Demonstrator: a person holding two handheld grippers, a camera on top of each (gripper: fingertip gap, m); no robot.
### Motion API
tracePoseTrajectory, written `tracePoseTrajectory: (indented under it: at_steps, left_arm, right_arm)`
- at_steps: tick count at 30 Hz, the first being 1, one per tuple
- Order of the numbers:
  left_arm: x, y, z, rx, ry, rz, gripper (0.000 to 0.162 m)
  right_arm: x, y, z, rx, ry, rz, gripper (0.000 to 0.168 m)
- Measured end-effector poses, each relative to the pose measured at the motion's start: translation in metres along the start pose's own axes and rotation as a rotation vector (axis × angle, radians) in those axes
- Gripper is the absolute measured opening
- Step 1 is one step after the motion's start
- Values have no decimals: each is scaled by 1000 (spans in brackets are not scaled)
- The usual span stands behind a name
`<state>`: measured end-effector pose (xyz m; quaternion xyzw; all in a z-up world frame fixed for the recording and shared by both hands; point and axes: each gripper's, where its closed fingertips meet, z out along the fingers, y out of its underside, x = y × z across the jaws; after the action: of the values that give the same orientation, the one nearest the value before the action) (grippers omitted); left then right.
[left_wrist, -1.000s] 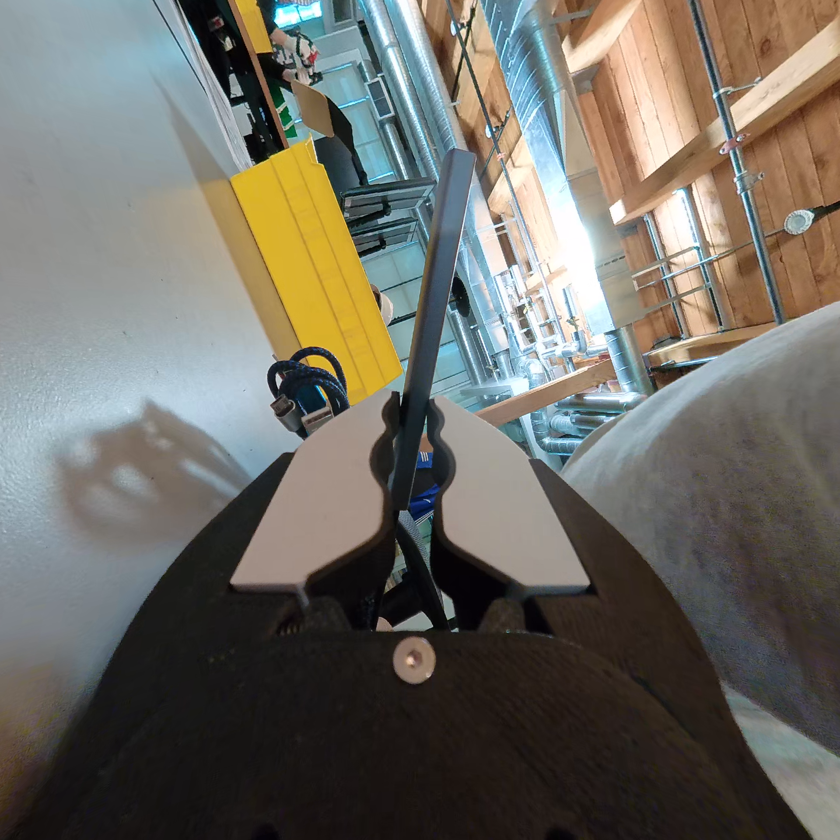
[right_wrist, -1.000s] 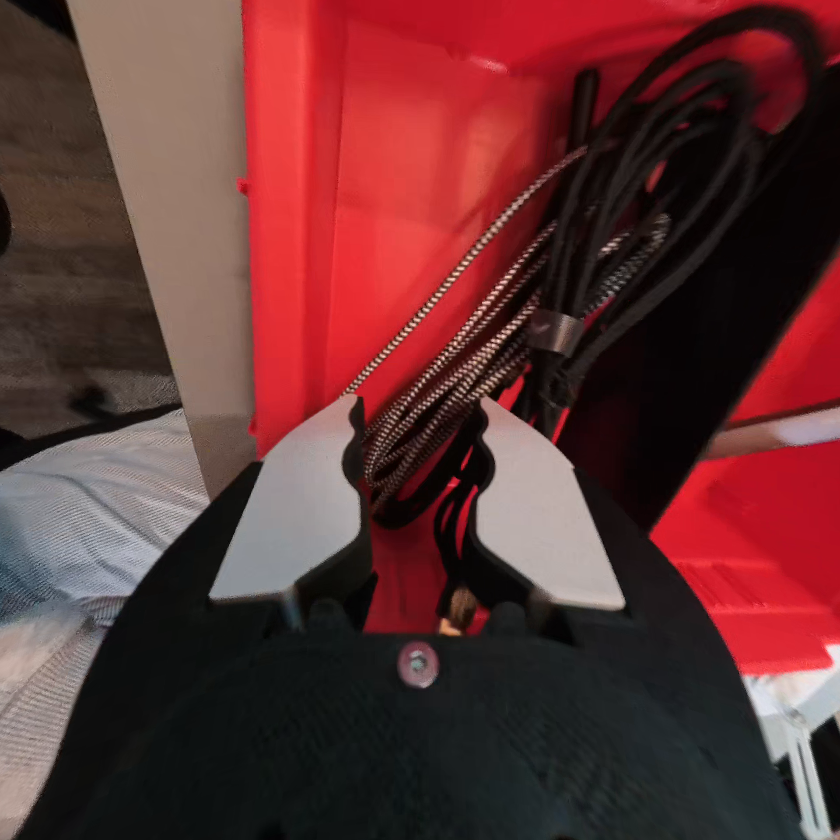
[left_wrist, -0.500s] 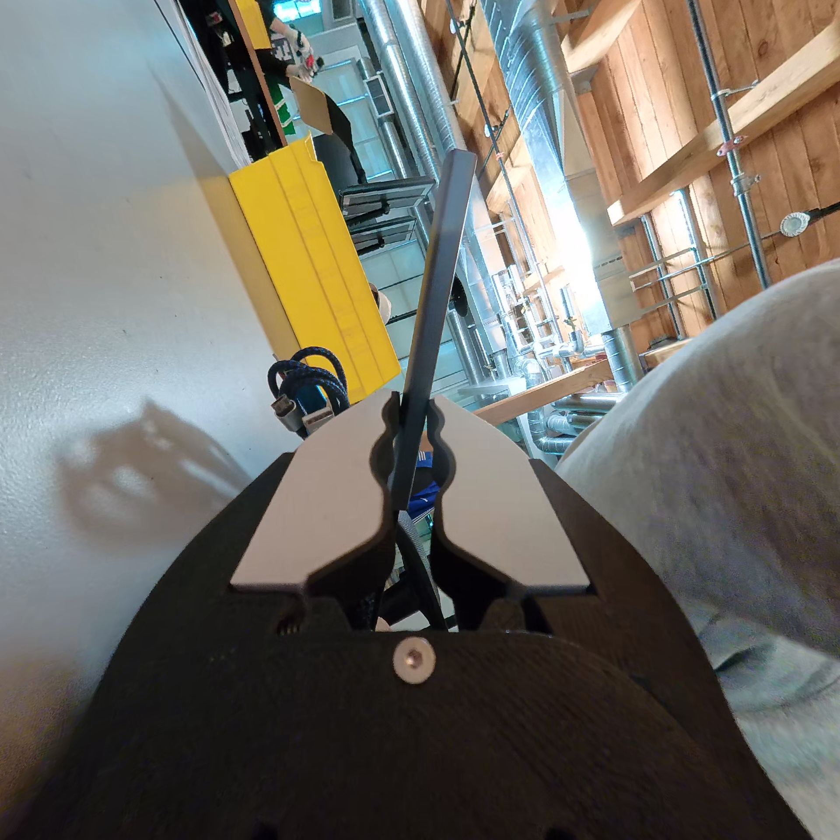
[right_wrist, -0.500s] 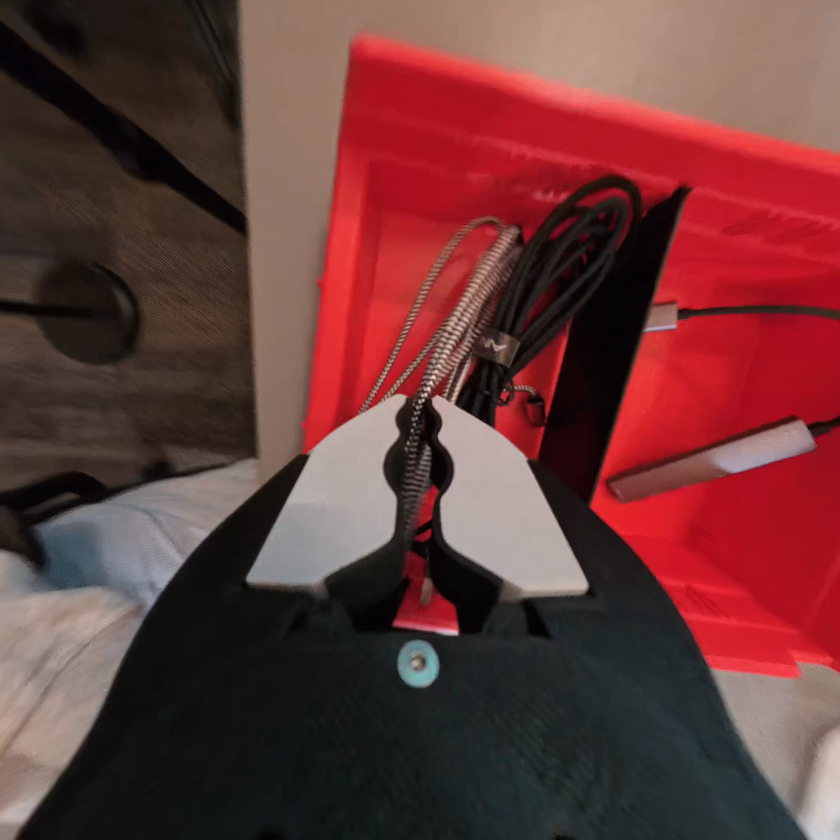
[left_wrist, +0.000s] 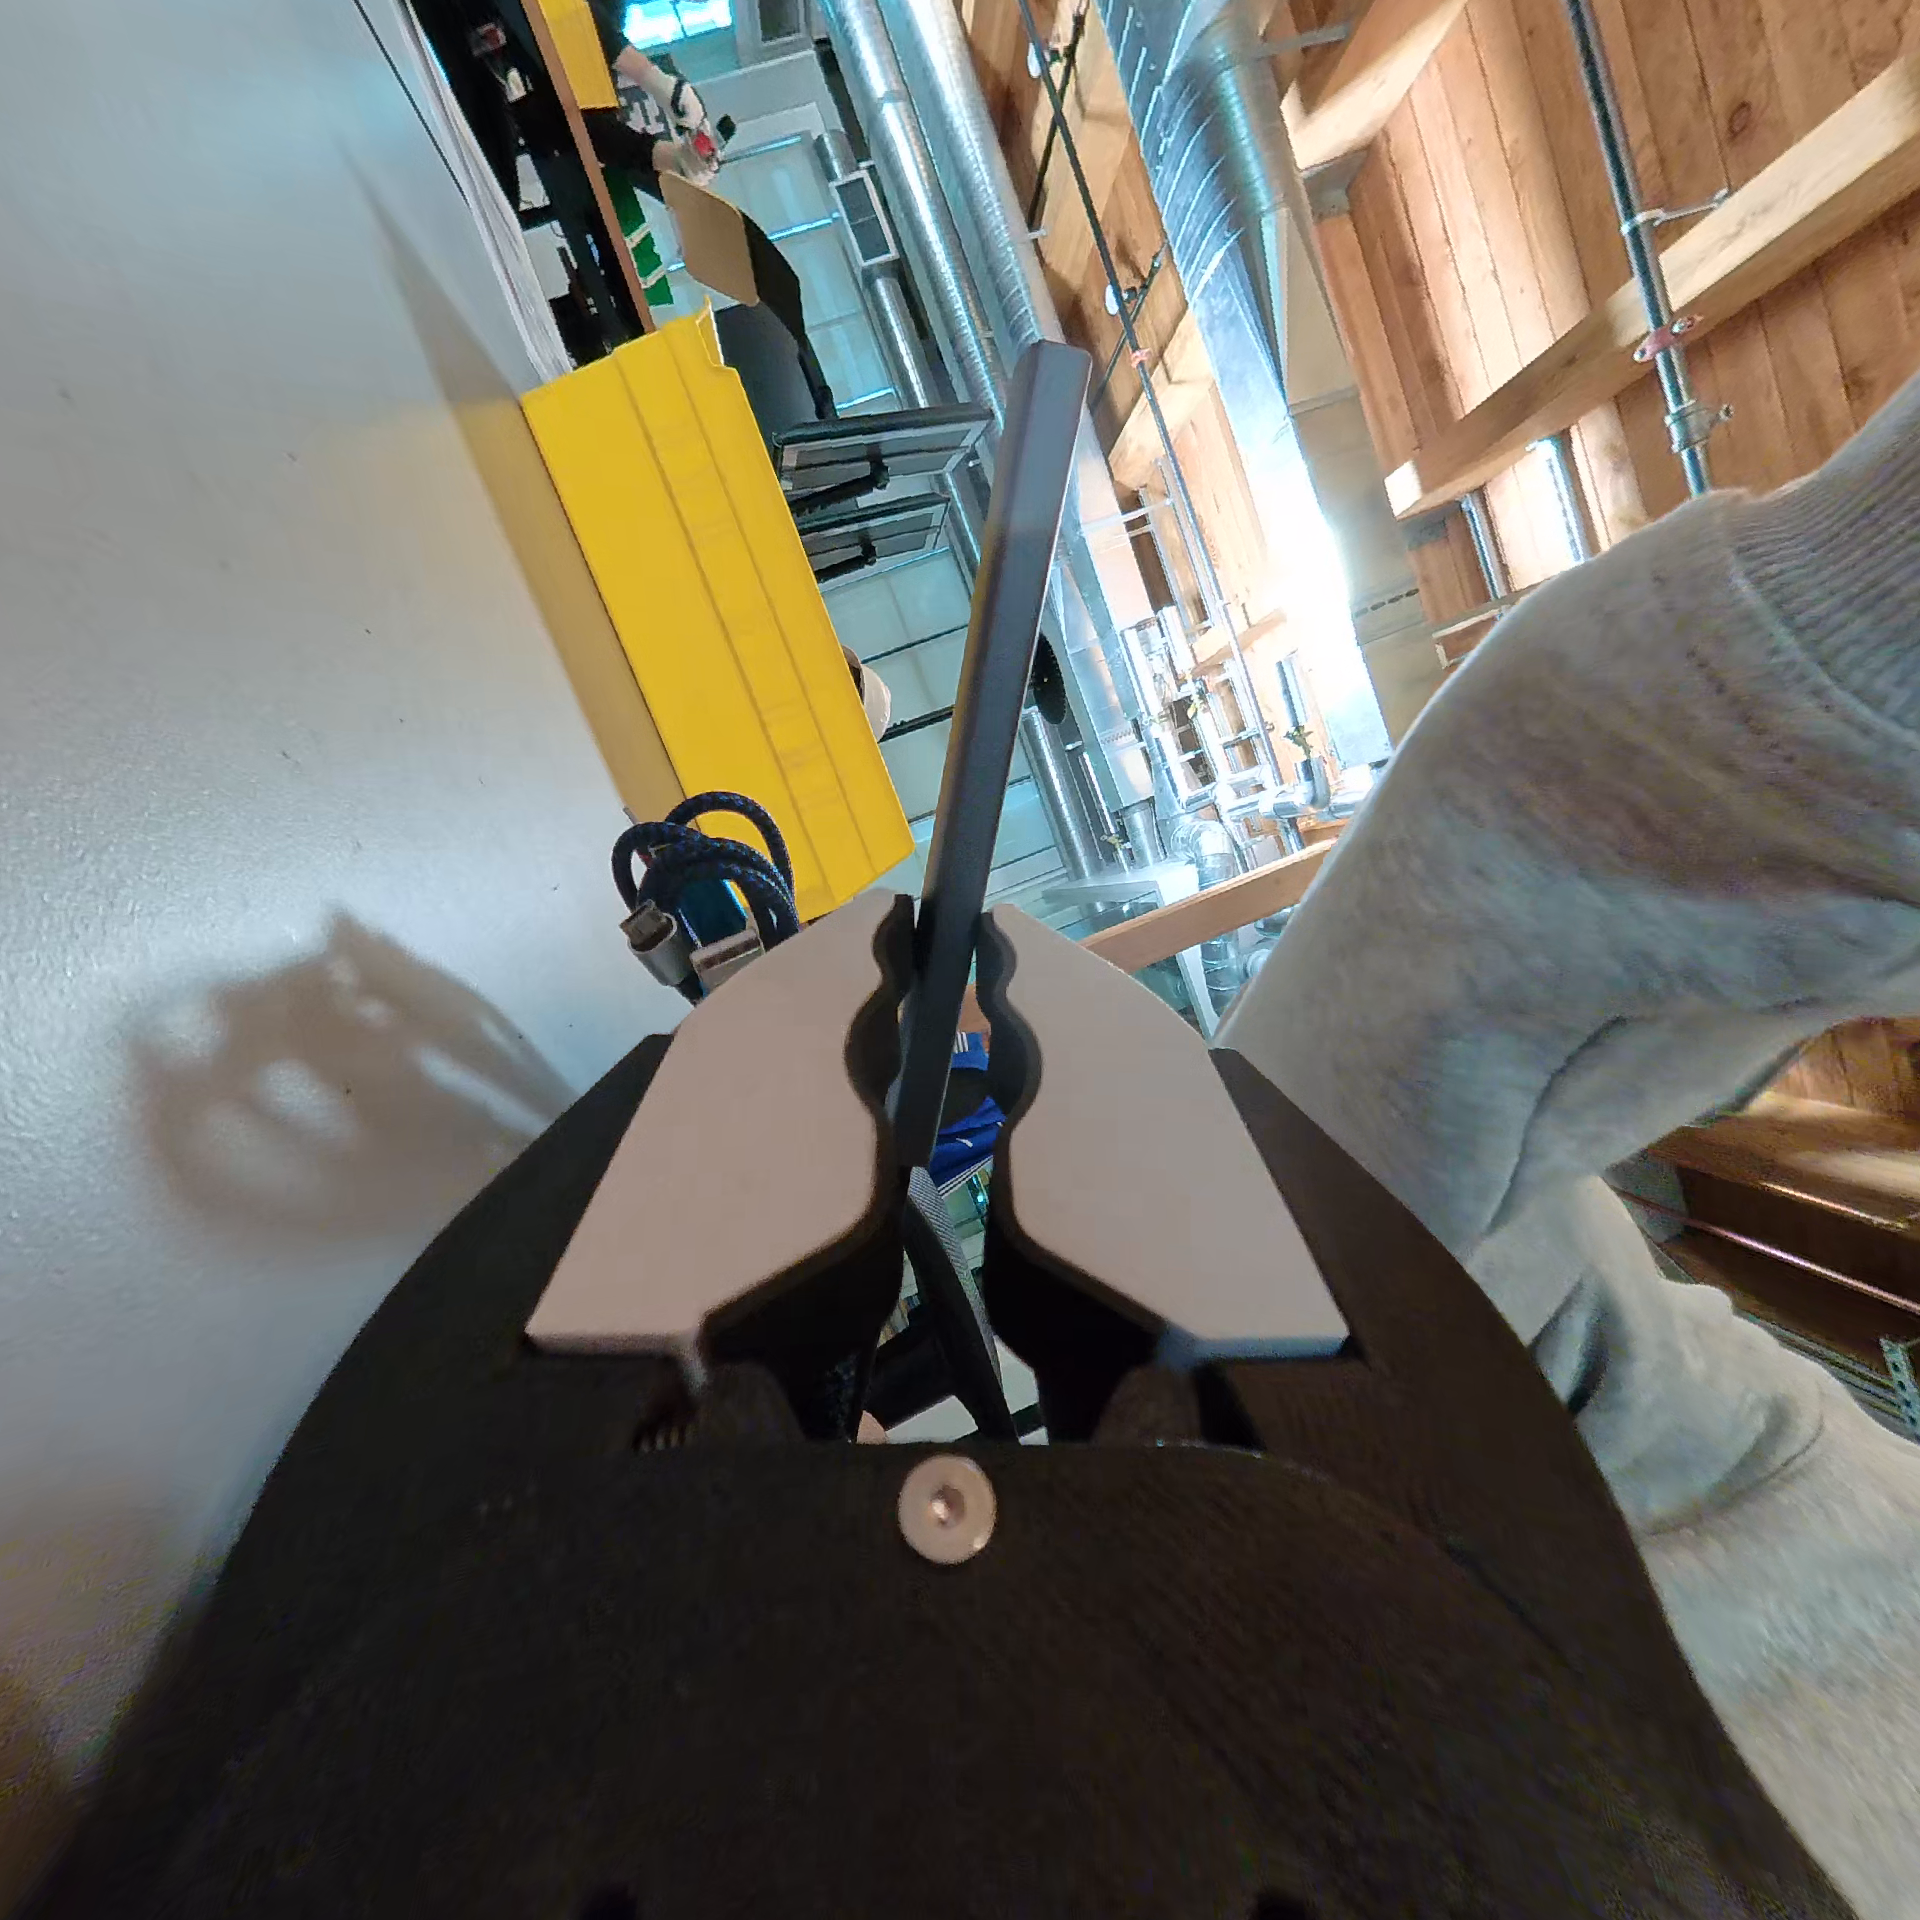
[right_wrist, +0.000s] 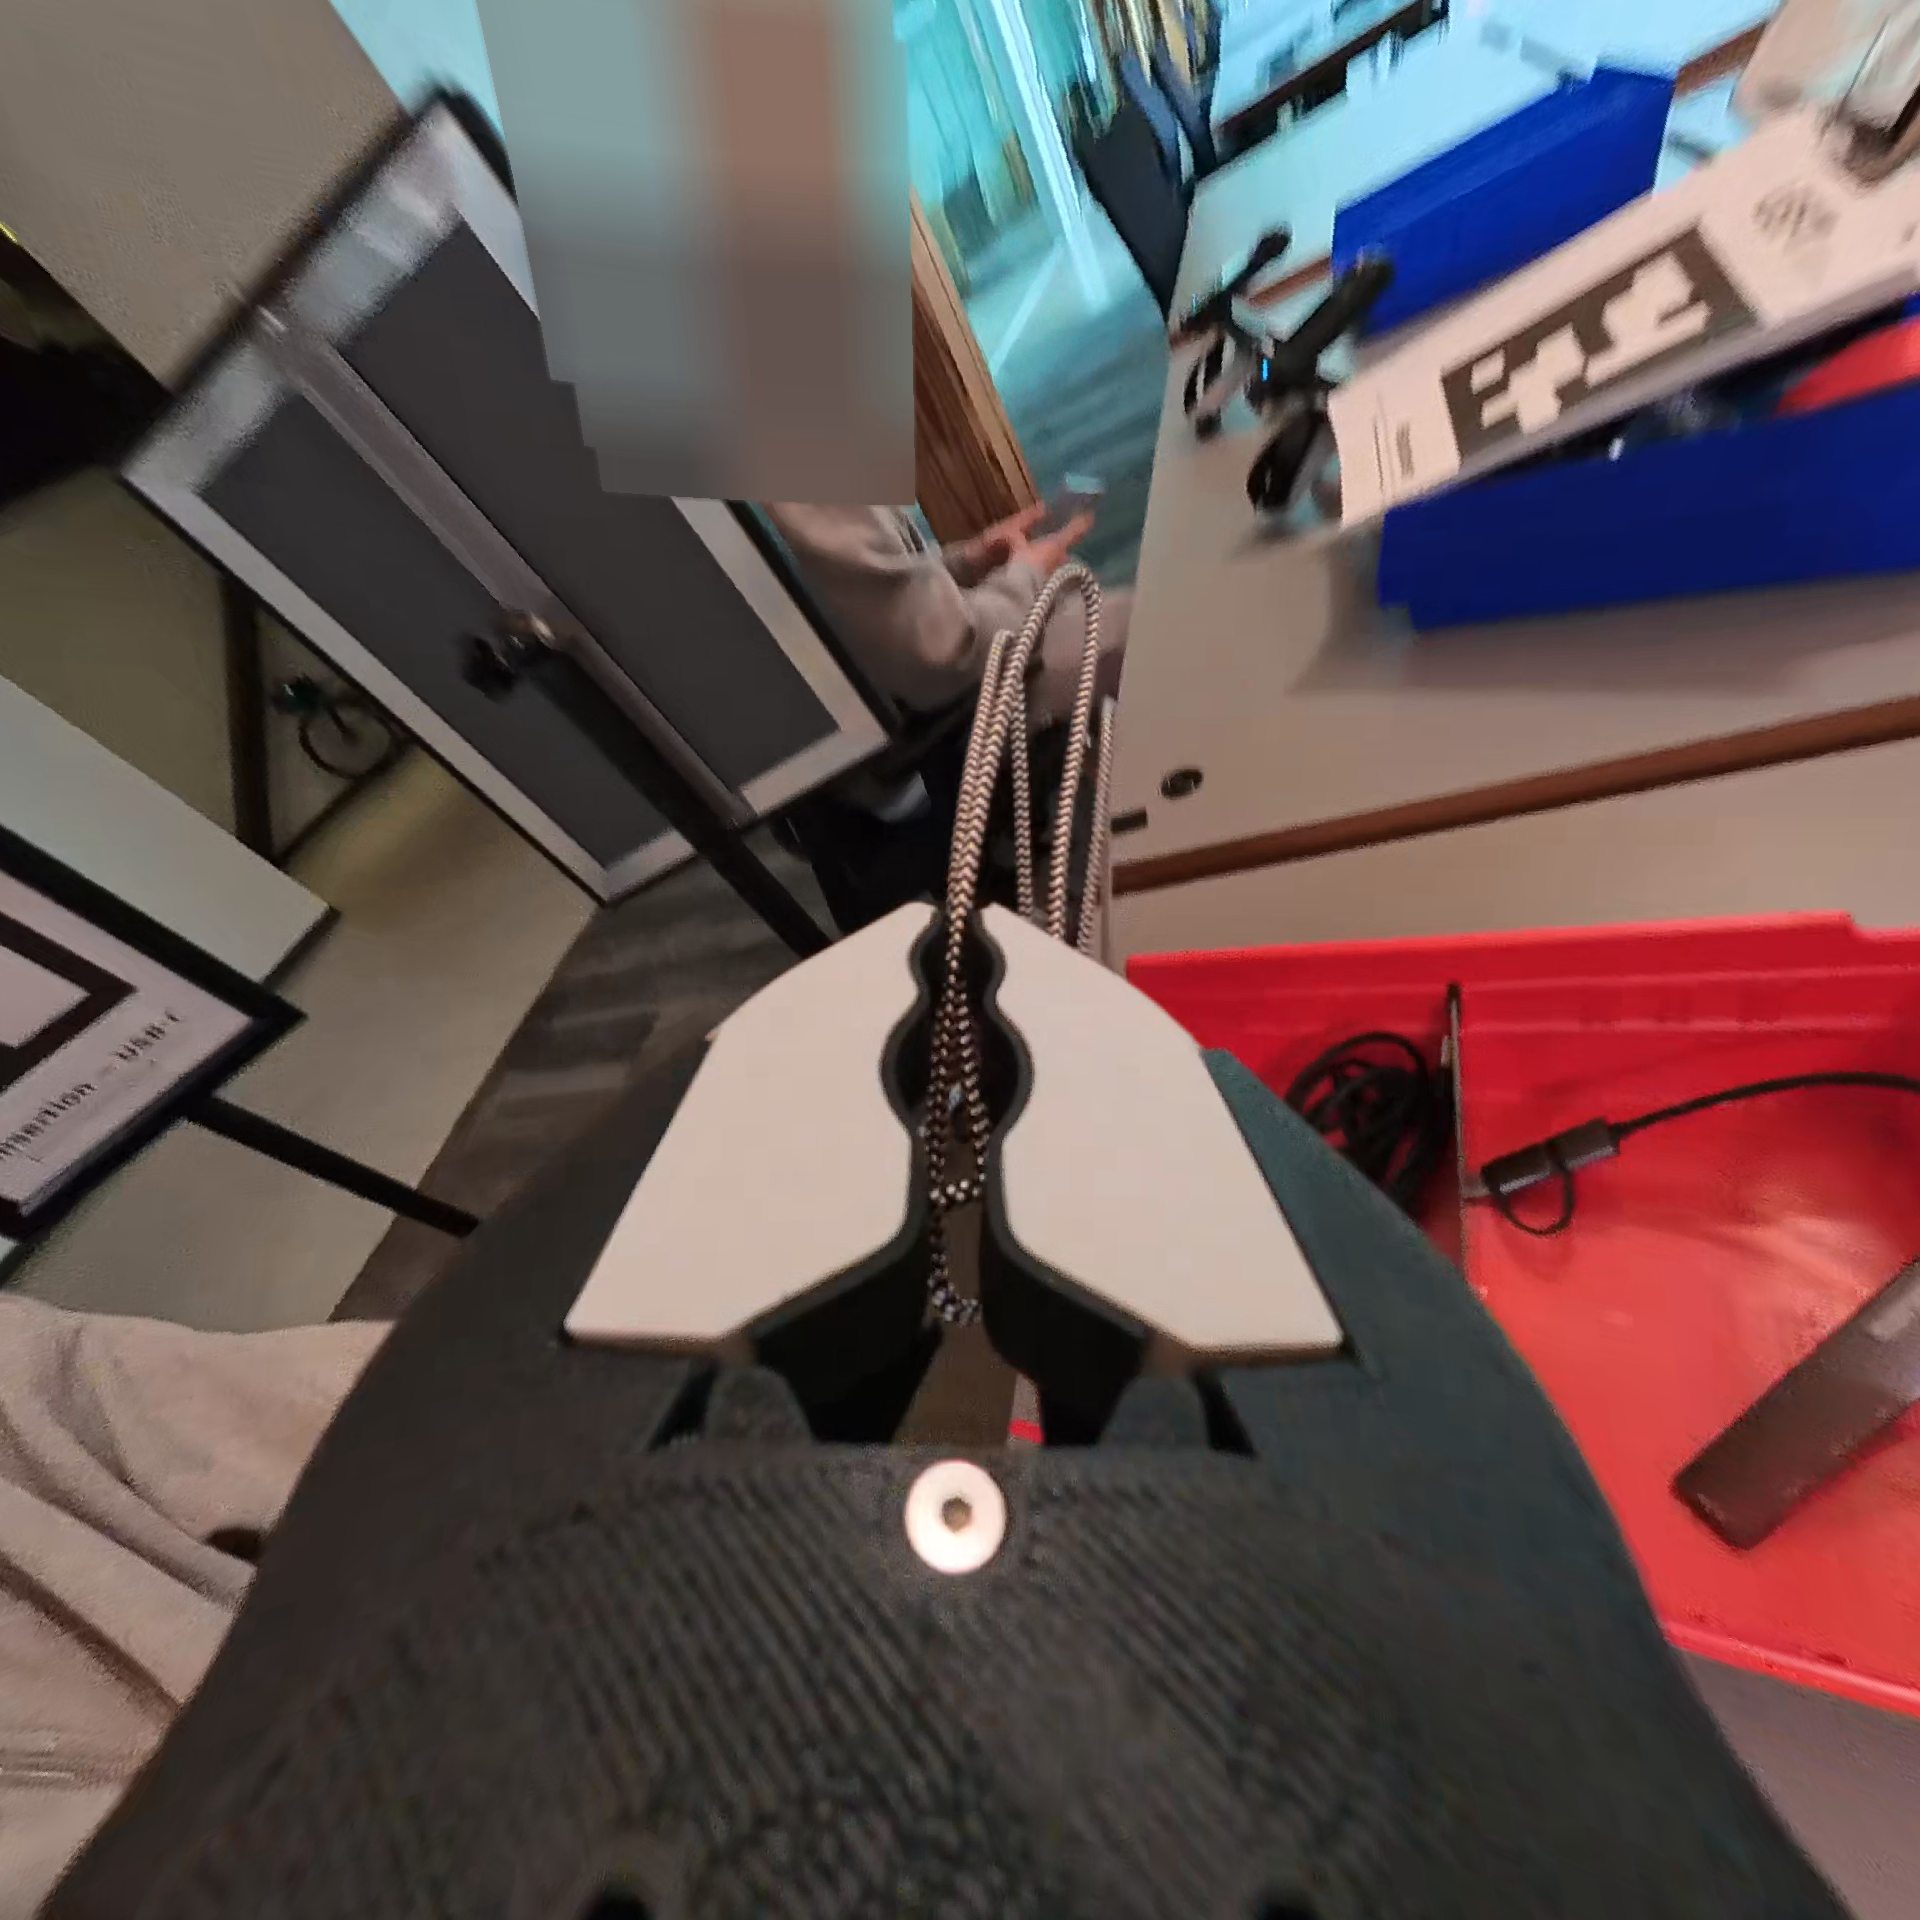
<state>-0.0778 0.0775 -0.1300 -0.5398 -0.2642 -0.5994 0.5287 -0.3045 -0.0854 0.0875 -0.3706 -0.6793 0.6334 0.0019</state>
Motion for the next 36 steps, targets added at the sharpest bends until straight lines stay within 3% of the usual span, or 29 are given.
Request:
tracePoseTrajectory:
  at_steps: [22, 28, 36]
  left_arm:
    - [0, 0, 0, 0, 0, 2, 9]
    - [0, 0, 0, 0, 0, 2, 9]
    - [0, 0, 0, 1, -1, 4, 9]
  right_arm:
    - [-86, -159, -214, 691, 26, -147, 3]
    - [-88, -149, -272, 733, 166, -222, 3]
    - [-76, -68, -359, 725, 498, -325, 3]
